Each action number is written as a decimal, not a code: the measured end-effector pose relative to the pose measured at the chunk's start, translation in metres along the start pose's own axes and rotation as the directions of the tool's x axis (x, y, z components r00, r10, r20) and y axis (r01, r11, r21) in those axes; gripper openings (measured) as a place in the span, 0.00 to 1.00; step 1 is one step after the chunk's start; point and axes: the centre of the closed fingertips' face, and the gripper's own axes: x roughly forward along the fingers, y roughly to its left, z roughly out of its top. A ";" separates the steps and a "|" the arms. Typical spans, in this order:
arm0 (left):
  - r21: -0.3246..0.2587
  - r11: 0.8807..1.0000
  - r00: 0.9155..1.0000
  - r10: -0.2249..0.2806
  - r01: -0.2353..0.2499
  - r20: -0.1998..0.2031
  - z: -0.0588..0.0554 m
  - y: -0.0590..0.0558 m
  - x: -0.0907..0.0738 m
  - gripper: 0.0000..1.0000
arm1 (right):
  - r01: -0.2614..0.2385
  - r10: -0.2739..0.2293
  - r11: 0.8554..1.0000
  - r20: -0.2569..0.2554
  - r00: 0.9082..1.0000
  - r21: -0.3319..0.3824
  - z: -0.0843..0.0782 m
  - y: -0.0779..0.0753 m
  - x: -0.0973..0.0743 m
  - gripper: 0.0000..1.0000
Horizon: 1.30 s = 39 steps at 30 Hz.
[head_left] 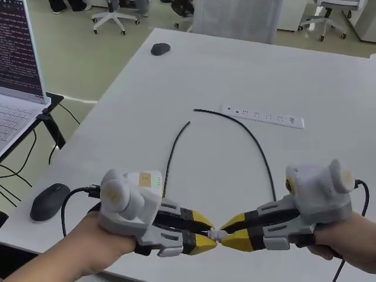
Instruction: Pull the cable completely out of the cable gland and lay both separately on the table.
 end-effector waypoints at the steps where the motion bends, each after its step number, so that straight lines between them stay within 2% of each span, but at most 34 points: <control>1: -0.013 1.000 1.000 0.000 0.000 0.001 -0.001 0.000 0.000 0.14 | 0.025 -0.026 0.999 -0.010 1.000 -0.042 -0.001 0.000 0.000 0.06; 3: -0.059 0.998 1.000 -0.002 0.003 0.014 -0.001 0.000 0.000 0.14 | 0.071 -0.075 0.987 -0.017 0.997 -0.147 0.000 0.000 0.000 0.07; 5: -0.092 0.996 1.000 0.004 -0.002 0.021 0.000 0.002 0.000 0.14 | 0.117 -0.123 0.971 -0.014 0.992 -0.208 0.002 -0.002 0.000 0.07; 7: -0.116 0.993 1.000 -0.012 0.015 0.028 0.001 0.001 -0.001 0.14 | 0.141 -0.153 0.945 -0.018 0.988 -0.293 0.002 0.001 0.001 0.07; 8: -0.141 0.990 1.000 -0.011 0.015 0.029 0.001 0.001 -0.001 0.14 | 0.166 -0.185 0.924 -0.022 0.983 -0.344 0.003 0.000 0.001 0.07; 10: -0.162 0.987 1.000 -0.018 0.022 0.024 0.001 0.002 -0.002 0.14 | 0.187 -0.217 0.892 -0.027 0.976 -0.411 0.002 0.001 0.002 0.07; 11: -0.156 0.987 1.000 -0.018 0.021 0.021 0.001 0.001 -0.002 0.15 | 0.207 -0.244 0.876 -0.030 0.969 -0.435 0.001 0.001 0.003 0.07; 12: -0.152 0.988 1.000 -0.020 0.022 0.016 0.000 0.000 -0.002 0.15 | 0.213 -0.254 0.868 -0.032 0.967 -0.449 0.001 0.001 0.004 0.07; 13: -0.157 0.987 1.000 -0.021 0.023 0.011 0.000 0.000 -0.002 0.15 | 0.223 -0.271 0.848 -0.032 0.962 -0.481 0.001 0.001 0.005 0.07; 14: -0.162 0.986 1.000 -0.021 0.023 0.011 0.000 0.001 -0.003 0.15 | 0.234 -0.283 0.841 -0.028 0.959 -0.488 0.001 0.000 0.005 0.07; 15: -0.167 0.986 1.000 -0.022 0.024 0.012 -0.001 0.001 -0.004 0.15 | 0.242 -0.287 0.846 -0.023 0.958 -0.474 0.001 0.001 0.006 0.07; 17: -0.172 0.985 1.000 -0.025 0.027 0.013 -0.001 0.000 -0.004 0.15 | 0.243 -0.291 0.837 -0.024 0.956 -0.491 0.001 0.002 0.007 0.07; 20: -0.167 0.986 1.000 -0.023 0.025 0.012 -0.002 -0.002 -0.004 0.15 | 0.242 -0.294 0.836 -0.029 0.955 -0.492 0.000 0.002 0.006 0.08; 22: -0.168 0.986 1.000 -0.022 0.024 0.016 -0.002 -0.004 -0.004 0.15 | 0.241 -0.290 0.843 -0.028 0.957 -0.482 0.000 0.003 0.006 0.08; 25: -0.147 0.989 1.000 -0.017 0.019 0.013 -0.003 -0.007 -0.004 0.15 | 0.236 -0.274 0.866 -0.025 0.961 -0.441 -0.001 0.004 0.006 0.08; 26: -0.146 0.989 1.000 -0.015 0.016 0.009 -0.004 -0.006 -0.004 0.15 | 0.236 -0.266 0.878 -0.014 0.964 -0.417 0.000 0.004 0.006 0.08; 29: -0.133 0.991 1.000 -0.016 0.014 -0.011 -0.009 -0.007 -0.004 0.15 | 0.252 -0.261 0.901 0.023 0.965 -0.354 0.006 0.002 0.004 0.12; 30: -0.129 0.992 1.000 -0.013 0.010 -0.019 -0.010 -0.007 -0.004 0.15 | 0.262 -0.265 0.917 0.032 0.964 -0.301 0.008 0.001 0.002 0.14; 32: -0.115 0.993 1.000 -0.010 0.007 -0.019 -0.010 -0.007 -0.006 0.15 | 0.233 -0.233 0.946 0.029 0.972 -0.226 0.009 0.003 0.000 0.18; 34: -0.101 0.995 1.000 -0.003 0.002 -0.014 -0.007 -0.007 -0.008 0.15 | 0.222 -0.224 0.960 0.004 0.974 -0.168 0.005 0.001 -0.004 0.21; 35: -0.091 0.996 1.000 -0.001 -0.001 -0.014 -0.006 -0.007 -0.008 0.15 | 0.214 -0.214 0.968 0.012 0.977 -0.129 0.005 0.000 -0.006 0.22; 36: -0.085 0.996 1.000 0.001 -0.003 -0.016 -0.006 -0.006 -0.008 0.15 | 0.186 -0.185 0.981 0.022 0.982 -0.053 0.005 0.003 -0.005 0.27; 37: -0.076 0.997 1.000 0.003 -0.005 -0.019 -0.006 -0.006 -0.008 0.15 | 0.165 -0.167 0.983 0.017 0.986 0.074 0.003 0.001 -0.007 0.31; 38: -0.060 0.998 1.000 0.005 -0.007 -0.024 -0.005 -0.006 -0.008 0.15 | 0.164 -0.168 0.979 0.022 0.986 0.120 0.003 -0.003 -0.008 0.31; 39: -0.053 0.999 1.000 0.006 -0.008 -0.024 -0.005 -0.006 -0.007 0.15 | 0.132 -0.140 0.979 0.047 0.989 0.155 0.004 -0.004 -0.010 0.28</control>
